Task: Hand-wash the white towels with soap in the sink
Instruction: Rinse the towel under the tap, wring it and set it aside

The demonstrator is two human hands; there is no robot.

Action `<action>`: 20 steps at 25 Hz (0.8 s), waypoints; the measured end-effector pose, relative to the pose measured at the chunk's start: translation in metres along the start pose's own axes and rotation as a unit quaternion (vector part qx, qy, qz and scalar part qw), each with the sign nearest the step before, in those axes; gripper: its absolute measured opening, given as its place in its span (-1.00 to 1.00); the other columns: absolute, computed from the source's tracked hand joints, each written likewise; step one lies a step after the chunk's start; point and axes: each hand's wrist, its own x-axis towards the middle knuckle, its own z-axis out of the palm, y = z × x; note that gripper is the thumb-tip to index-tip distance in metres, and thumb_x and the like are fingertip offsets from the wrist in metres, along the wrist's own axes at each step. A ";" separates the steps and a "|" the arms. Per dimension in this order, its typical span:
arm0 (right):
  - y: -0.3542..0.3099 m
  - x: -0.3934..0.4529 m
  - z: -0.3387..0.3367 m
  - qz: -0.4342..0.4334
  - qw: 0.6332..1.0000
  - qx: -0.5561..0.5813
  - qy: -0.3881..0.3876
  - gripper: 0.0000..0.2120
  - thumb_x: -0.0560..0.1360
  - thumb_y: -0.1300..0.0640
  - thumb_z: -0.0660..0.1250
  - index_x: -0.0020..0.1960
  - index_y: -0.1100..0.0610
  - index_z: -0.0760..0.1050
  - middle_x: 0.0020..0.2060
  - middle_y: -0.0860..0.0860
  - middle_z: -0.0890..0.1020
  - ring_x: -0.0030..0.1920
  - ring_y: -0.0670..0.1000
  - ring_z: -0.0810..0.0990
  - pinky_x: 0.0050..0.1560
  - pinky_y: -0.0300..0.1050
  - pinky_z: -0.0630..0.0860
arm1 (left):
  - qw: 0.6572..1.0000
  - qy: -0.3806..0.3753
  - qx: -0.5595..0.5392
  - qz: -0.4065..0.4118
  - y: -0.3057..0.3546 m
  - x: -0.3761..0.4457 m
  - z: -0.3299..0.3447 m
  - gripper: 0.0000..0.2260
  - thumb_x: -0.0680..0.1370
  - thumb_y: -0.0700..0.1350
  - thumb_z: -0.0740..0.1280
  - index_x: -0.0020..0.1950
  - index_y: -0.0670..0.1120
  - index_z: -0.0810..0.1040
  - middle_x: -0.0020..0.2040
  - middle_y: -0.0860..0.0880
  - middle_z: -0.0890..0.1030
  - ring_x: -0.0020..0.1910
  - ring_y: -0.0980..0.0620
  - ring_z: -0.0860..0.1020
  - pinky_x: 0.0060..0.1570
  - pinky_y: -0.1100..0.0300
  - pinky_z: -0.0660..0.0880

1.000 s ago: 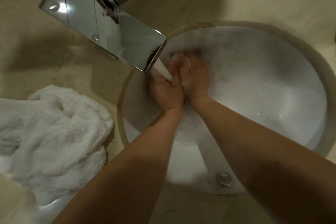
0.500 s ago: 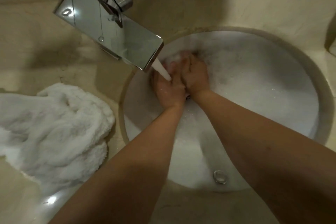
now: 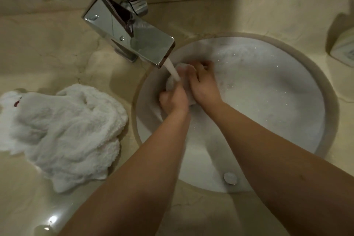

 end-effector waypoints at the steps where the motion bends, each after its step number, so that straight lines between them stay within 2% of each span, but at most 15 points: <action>1: -0.003 -0.005 0.001 0.002 1.000 0.012 0.005 -0.68 0.65 -0.02 0.15 0.29 0.13 0.45 0.24 0.13 0.40 0.14 0.10 0.50 0.14 -0.15 0.38 | 1.000 0.002 -0.009 0.007 0.000 -0.003 -0.006 -0.49 0.40 0.14 0.55 0.19 -0.17 0.61 0.12 -0.09 0.67 0.11 -0.06 0.63 0.15 0.09 0.55; 4: -0.008 -0.012 0.002 0.020 0.999 0.036 0.002 -0.53 0.59 -0.16 0.22 0.43 0.02 0.30 0.29 0.09 0.45 0.15 0.01 0.48 0.15 -0.11 0.41 | 0.998 0.021 0.028 0.056 0.000 -0.011 -0.020 -0.62 0.48 0.11 0.48 0.09 -0.17 0.63 0.02 -0.06 0.67 -0.01 -0.01 0.63 -0.02 0.23 0.49; 7: -0.006 -0.018 0.007 0.050 0.998 0.037 -0.014 -0.40 0.55 -0.29 0.19 0.42 0.08 0.32 0.29 0.11 0.51 0.25 0.08 0.51 0.23 0.02 0.46 | 0.984 0.052 0.040 0.167 0.005 -0.011 -0.026 -0.72 0.50 0.07 0.48 -0.12 -0.14 0.57 -0.23 0.00 0.62 -0.21 0.05 0.59 -0.24 0.37 0.42; 8: -0.003 -0.020 0.010 0.067 0.996 0.050 -0.012 -0.41 0.56 -0.30 0.16 0.42 0.07 0.34 0.30 0.11 0.51 0.27 0.08 0.49 0.25 -0.02 0.42 | 0.979 0.055 0.033 0.195 0.009 -0.012 -0.027 -0.72 0.52 0.07 0.46 -0.22 -0.10 0.53 -0.32 0.03 0.57 -0.28 0.06 0.55 -0.25 0.35 0.43; 10: 0.001 -0.022 0.013 0.099 0.993 0.070 -0.001 -0.44 0.60 -0.27 0.10 0.41 0.09 0.37 0.31 0.13 0.45 0.23 0.03 0.46 0.16 -0.17 0.31 | 0.960 0.025 0.085 0.266 0.010 -0.011 -0.030 -0.66 0.54 0.12 0.35 -0.34 -0.04 0.46 -0.38 0.03 0.51 -0.27 -0.06 0.53 -0.15 0.12 0.50; 11: 0.002 -0.021 0.013 0.108 0.992 0.069 0.011 -0.44 0.60 -0.25 0.09 0.41 0.11 0.37 0.31 0.14 0.42 0.19 0.00 0.43 0.13 -0.24 0.27 | 0.941 0.010 0.140 0.308 0.009 -0.009 -0.033 -0.66 0.52 0.15 0.28 -0.33 -0.05 0.48 -0.33 0.00 0.50 -0.20 -0.12 0.53 -0.12 0.03 0.50; 13: 0.000 -0.020 0.014 0.098 0.991 0.077 0.042 -0.50 0.61 -0.14 0.12 0.44 0.12 0.35 0.33 0.13 0.37 0.22 0.01 0.42 0.11 -0.31 0.26 | 0.905 -0.024 0.204 0.373 0.002 -0.001 -0.038 -0.61 0.48 0.17 0.20 -0.18 -0.12 0.62 -0.12 -0.05 0.51 -0.05 -0.14 0.52 0.00 0.03 0.48; 15: -0.004 -0.023 0.018 0.062 0.993 0.083 0.062 -0.57 0.63 -0.05 0.16 0.44 0.08 0.34 0.36 0.14 0.37 0.32 0.05 0.40 0.20 -0.28 0.28 | 0.906 -0.062 0.176 0.381 -0.005 0.003 -0.038 -0.61 0.52 0.11 0.21 0.00 -0.17 0.66 0.08 -0.13 0.52 0.07 -0.14 0.53 0.11 0.07 0.46; 18: -0.006 -0.024 0.033 0.020 0.996 0.007 0.086 -0.56 0.58 -0.17 0.21 0.33 0.07 0.46 0.45 0.20 0.26 0.44 0.15 0.26 0.43 -0.12 0.24 | 0.923 -0.082 0.130 0.352 -0.004 0.004 -0.035 -0.59 0.59 0.06 0.10 0.05 -0.19 0.63 0.04 -0.21 0.59 0.03 -0.15 0.56 0.12 -0.02 0.47; 20: 0.000 -0.021 0.040 -0.030 0.989 -0.127 0.074 -0.48 0.59 -0.22 0.03 0.28 0.09 0.51 0.36 0.18 0.43 0.38 0.15 0.36 0.46 -0.22 0.16 | 0.938 -0.103 0.116 0.311 -0.002 0.004 -0.033 -0.63 0.60 0.14 0.07 -0.02 -0.02 0.59 0.06 -0.20 0.59 0.06 -0.13 0.56 0.17 -0.07 0.45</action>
